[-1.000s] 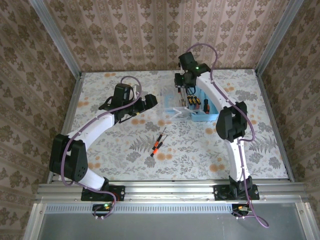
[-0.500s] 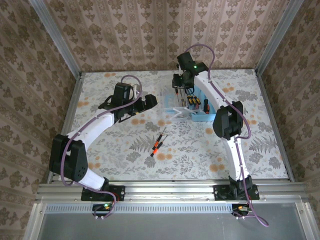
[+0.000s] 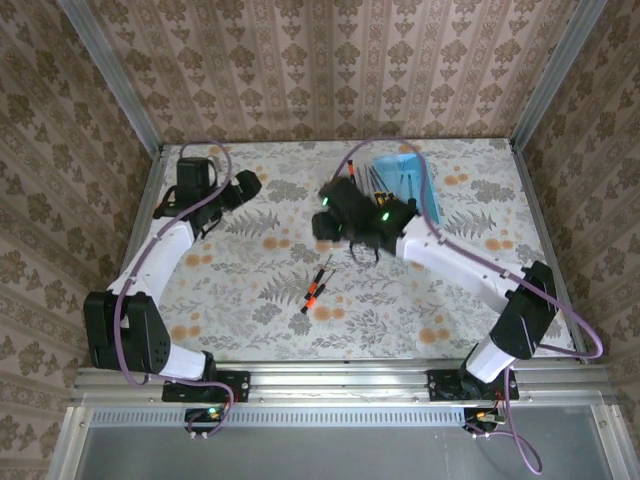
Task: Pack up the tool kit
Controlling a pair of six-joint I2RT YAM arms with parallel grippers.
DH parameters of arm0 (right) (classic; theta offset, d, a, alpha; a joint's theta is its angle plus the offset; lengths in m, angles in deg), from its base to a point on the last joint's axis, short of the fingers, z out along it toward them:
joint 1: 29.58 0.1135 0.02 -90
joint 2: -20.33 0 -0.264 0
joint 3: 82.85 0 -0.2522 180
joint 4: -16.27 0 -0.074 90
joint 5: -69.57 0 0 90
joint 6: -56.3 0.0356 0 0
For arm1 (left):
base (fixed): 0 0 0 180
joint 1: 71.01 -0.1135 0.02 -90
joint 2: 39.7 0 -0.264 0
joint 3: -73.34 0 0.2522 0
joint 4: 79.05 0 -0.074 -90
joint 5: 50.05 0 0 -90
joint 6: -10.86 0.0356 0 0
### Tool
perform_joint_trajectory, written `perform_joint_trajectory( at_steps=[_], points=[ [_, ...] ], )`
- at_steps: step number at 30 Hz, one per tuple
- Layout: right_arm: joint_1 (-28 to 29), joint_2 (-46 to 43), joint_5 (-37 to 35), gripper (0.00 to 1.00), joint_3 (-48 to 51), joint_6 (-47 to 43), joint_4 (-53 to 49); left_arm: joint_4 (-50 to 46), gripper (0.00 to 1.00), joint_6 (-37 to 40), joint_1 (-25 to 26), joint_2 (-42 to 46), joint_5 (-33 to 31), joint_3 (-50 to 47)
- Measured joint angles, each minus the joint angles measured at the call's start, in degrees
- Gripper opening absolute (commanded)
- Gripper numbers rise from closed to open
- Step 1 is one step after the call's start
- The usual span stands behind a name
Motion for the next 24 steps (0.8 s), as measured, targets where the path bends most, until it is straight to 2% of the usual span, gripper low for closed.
perform_joint_trajectory(
  at_steps=[4, 9, 19, 24],
  points=[
    [7.2, 4.6, -1.0, 0.61, 9.0, 7.9, 1.3, 0.3, 1.0, -1.3, -3.2, 0.0, 0.0, -0.2],
    [11.5, 12.6, -1.5, 0.66, 9.5, 13.3, 1.2, 0.9, 1.0, -2.7, -3.1, 0.0, 1.5, -0.8],
    [12.4, 19.7, -0.1, 0.69, 6.7, 16.4, 2.3, 0.9, 1.0, -2.9, -1.4, 0.0, 1.6, -1.0],
    [12.4, 20.3, 0.0, 0.71, 5.6, 16.4, 2.2, 0.9, 1.0, -2.9, -1.2, 0.0, 1.6, -1.0]
  ],
)
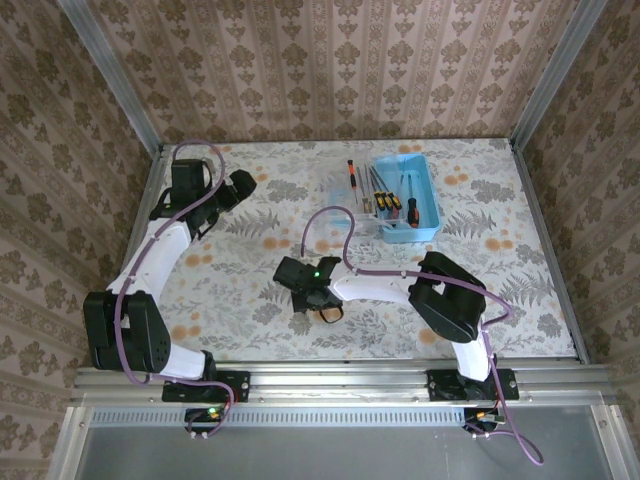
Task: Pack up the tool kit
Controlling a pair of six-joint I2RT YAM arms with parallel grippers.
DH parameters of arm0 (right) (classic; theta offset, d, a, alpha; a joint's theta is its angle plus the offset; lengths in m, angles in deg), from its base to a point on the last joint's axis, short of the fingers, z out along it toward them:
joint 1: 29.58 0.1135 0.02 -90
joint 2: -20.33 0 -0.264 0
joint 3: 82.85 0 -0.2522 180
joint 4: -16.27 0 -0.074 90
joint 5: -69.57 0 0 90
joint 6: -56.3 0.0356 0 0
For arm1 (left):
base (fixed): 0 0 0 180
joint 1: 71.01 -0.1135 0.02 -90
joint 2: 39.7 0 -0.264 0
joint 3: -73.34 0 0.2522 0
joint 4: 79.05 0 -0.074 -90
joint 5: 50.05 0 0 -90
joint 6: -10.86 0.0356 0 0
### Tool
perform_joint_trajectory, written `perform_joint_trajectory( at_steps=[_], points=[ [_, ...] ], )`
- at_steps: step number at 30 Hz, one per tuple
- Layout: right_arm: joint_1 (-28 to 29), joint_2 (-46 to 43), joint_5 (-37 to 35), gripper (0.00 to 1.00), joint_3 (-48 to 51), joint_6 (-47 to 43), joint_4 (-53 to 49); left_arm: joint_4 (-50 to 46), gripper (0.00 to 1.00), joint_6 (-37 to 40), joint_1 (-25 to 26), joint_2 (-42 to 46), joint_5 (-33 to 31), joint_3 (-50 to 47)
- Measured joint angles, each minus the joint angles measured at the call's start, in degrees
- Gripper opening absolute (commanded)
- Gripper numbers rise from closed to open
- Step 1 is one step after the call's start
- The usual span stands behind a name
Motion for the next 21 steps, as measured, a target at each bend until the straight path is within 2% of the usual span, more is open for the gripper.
perform_joint_trajectory(
  at_steps=[6, 21],
  points=[
    [-0.7, 1.7, 0.0, 0.71, -3.7, -0.2, -1.5, 0.0, 1.0, 0.0, 0.0, 0.0, 0.0, 0.0],
    [-1.8, 3.3, 1.3, 0.7, -3.8, -2.0, -3.9, 0.0, 1.0, 0.0, 0.0, 0.0, 0.4, 0.0]
  ],
)
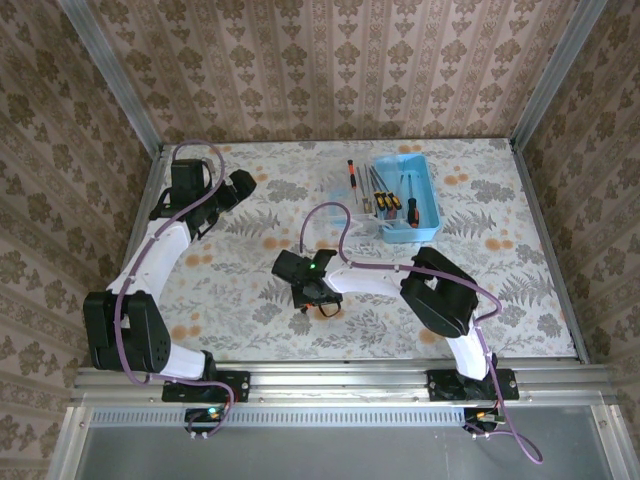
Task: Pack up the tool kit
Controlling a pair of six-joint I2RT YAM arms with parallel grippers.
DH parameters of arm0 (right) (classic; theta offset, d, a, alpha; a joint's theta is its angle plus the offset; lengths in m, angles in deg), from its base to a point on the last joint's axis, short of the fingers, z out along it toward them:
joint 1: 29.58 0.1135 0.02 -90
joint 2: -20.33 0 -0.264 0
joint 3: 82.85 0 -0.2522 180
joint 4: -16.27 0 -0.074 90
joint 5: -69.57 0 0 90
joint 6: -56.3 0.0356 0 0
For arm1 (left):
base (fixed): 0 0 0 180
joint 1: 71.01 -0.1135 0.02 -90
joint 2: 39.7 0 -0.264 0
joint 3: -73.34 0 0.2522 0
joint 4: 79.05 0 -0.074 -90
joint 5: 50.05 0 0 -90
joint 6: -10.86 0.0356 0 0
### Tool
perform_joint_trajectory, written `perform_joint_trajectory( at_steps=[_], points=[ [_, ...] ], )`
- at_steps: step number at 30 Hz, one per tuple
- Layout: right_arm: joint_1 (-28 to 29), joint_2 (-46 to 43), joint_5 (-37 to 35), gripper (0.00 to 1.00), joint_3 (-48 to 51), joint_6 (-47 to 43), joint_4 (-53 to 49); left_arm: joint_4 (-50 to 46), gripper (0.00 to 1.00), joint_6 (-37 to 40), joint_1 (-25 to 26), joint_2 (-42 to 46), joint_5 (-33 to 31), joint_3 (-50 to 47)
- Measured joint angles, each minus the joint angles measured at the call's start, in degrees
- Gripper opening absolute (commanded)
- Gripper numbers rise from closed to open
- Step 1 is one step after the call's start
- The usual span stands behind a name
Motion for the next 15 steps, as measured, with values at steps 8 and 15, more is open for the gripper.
perform_joint_trajectory(
  at_steps=[8, 15],
  points=[
    [0.0, -2.1, 0.4, 0.7, 4.6, 0.0, 1.6, 0.0, 1.0, 0.0, 0.0, 0.0, 0.5, 0.0],
    [0.0, -6.0, 0.3, 0.68, 10.4, 0.1, 2.7, 0.0, 1.0, -0.6, 0.0, 0.0, 0.9, 0.0]
  ],
)
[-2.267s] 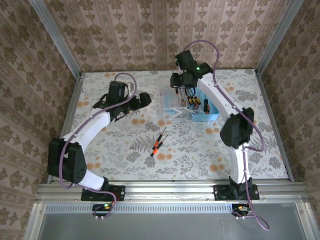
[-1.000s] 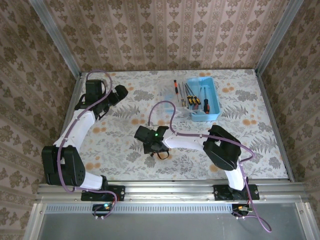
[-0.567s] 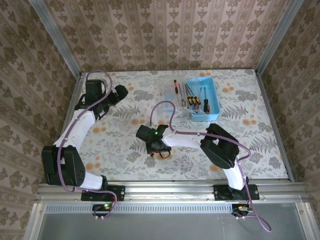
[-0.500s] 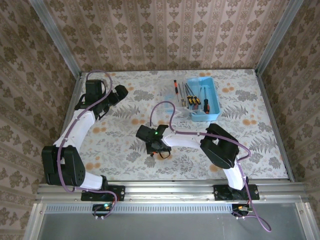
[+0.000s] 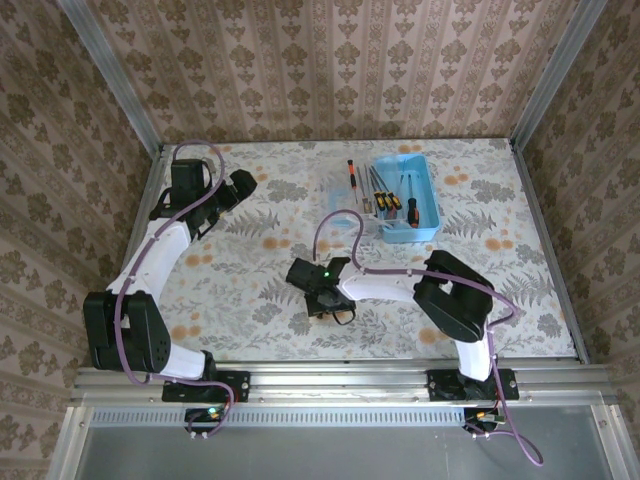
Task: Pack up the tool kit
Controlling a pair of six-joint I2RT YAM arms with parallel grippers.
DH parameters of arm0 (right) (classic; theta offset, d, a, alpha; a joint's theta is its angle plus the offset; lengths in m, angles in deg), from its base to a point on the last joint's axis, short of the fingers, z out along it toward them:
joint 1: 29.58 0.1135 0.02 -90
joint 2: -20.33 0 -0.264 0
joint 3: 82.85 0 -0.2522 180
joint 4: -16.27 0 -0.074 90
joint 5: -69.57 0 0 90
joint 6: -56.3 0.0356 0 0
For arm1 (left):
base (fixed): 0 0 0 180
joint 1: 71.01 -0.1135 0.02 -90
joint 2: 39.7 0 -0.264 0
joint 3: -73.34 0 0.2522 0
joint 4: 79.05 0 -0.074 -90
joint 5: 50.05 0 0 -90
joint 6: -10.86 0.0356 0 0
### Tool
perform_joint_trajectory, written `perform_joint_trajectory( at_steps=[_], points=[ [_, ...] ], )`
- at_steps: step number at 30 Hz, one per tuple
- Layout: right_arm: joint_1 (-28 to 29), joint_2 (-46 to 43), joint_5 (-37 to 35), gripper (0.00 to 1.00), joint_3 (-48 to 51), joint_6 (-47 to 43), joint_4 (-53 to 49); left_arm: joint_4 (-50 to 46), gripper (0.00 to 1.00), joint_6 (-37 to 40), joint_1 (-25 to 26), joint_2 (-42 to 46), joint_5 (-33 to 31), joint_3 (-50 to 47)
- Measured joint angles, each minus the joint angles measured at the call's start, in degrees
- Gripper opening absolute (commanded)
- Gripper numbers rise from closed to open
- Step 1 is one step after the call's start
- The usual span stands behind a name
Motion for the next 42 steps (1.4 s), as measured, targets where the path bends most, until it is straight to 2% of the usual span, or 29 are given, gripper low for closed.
perform_joint_trajectory(
  at_steps=[6, 12, 15, 20, 23, 33, 42],
  points=[
    [-0.8, -2.5, -0.2, 0.6, 3.2, 0.0, -0.5, 0.0, 1.0, -0.2, 0.1, 0.0, 0.0, 0.0],
    [-4.2, -3.5, -0.4, 0.5, 4.4, 0.2, -0.5, 0.0, 1.0, -0.2, 0.4, 0.0, 0.0, 0.0],
    [-5.7, -3.5, -0.5, 0.43, 4.4, 0.1, -0.3, 0.0, 1.0, -0.2, 0.7, 0.0, 0.0, 0.0],
    [-8.1, -3.3, -0.7, 0.26, 4.4, -0.2, 0.4, 0.0, 1.0, -0.2, 0.8, 0.0, 0.0, 0.0],
    [-9.0, -3.2, -0.9, 0.2, 4.4, -0.2, 0.5, 0.0, 1.0, -0.2, 1.0, 0.0, 0.0, 0.0],
    [-9.8, -8.1, -2.6, 0.14, 9.5, -0.3, 1.0, 0.2, 1.0, -0.2, 1.9, 0.0, 0.0, 0.0],
    [-10.1, -21.8, -5.0, 0.14, 9.6, -3.6, -4.0, 0.4, 1.0, -0.2, 4.3, 0.0, -0.1, 0.0]
  ],
)
